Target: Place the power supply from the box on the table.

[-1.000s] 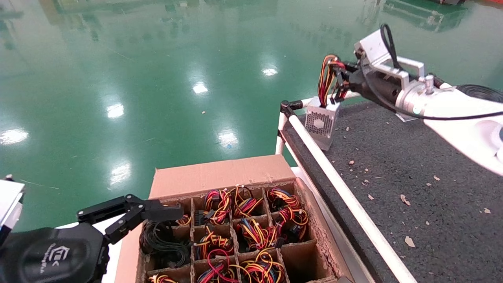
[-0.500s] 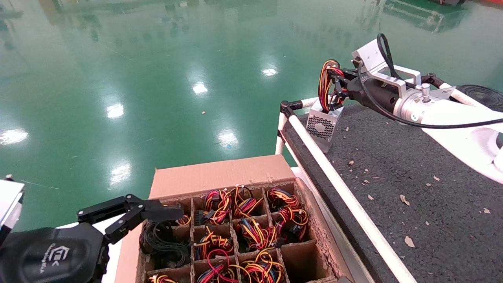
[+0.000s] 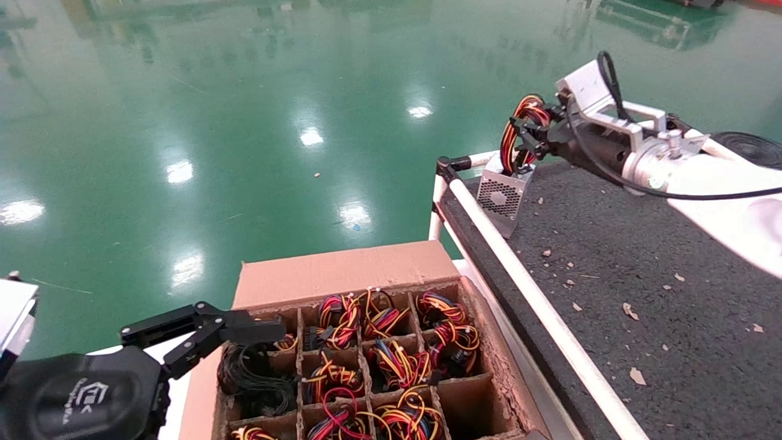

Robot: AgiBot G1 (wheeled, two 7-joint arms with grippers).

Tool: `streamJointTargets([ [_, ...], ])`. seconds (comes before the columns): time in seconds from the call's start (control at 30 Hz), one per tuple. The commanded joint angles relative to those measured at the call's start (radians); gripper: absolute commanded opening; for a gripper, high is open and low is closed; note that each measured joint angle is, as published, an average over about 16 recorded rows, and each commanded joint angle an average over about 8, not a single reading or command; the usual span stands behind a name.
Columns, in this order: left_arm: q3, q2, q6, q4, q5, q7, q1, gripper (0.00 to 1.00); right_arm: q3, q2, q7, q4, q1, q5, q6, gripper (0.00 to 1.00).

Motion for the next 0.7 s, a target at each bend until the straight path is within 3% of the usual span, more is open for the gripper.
streamJointTargets([
  [0.03, 0.0, 0.0, 0.0, 0.0, 0.0, 0.0, 0.0, 1.0, -0.004, 0.008, 0.007, -0.003, 0.008, -0.006, -0.011, 1.0],
  [0.7, 0.0, 0.0, 0.0, 0.0, 0.0, 0.0, 0.0, 1.0, -0.019, 0.008, 0.044, -0.02, 0.042, -0.028, -0.061, 1.0],
])
